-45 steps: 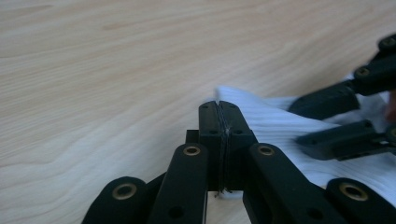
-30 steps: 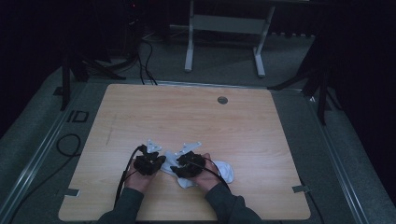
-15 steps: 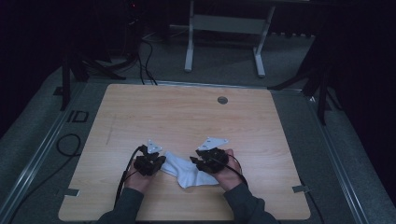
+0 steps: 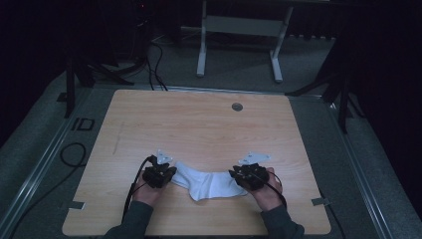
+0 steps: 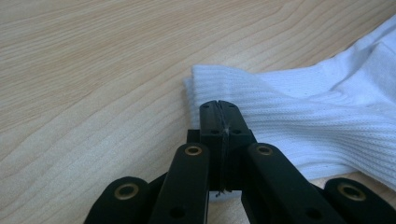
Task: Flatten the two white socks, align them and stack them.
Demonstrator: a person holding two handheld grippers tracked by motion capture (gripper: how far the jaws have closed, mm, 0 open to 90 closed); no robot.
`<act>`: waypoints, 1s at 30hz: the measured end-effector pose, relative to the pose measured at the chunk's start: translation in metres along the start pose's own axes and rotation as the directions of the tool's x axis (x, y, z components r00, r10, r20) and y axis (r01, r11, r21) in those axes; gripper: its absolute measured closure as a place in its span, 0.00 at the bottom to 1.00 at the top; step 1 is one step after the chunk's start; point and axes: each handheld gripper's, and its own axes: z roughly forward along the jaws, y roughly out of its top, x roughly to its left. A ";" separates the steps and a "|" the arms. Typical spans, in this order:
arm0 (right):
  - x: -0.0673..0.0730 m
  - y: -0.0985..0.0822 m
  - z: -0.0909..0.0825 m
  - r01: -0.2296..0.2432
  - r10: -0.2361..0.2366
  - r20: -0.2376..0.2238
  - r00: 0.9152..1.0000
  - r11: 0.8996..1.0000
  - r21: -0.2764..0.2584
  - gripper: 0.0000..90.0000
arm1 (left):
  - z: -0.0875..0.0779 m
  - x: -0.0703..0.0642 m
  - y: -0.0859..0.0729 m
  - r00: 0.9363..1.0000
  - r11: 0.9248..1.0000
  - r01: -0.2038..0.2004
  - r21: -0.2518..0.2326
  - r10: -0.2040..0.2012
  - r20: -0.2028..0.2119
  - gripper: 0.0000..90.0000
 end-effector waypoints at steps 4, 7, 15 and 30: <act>-0.005 -0.020 0.003 -0.045 0.045 0.023 0.999 0.999 0.024 0.74 | 0.000 0.000 0.000 1.000 1.000 0.002 0.001 -0.002 0.000 1.00; -0.008 -0.025 0.007 -0.056 0.055 0.023 0.998 0.997 0.048 0.74 | 0.000 0.000 0.000 1.000 1.000 0.003 0.002 -0.003 0.001 1.00; -0.004 -0.030 0.014 0.002 -0.009 0.064 0.998 0.995 0.104 0.94 | -0.001 0.001 -0.001 1.000 1.000 0.007 0.002 -0.007 0.009 1.00; -0.029 -0.032 -0.004 -0.051 0.041 0.156 0.987 0.997 0.059 0.96 | -0.002 0.001 -0.002 1.000 1.000 0.004 0.009 -0.004 0.013 1.00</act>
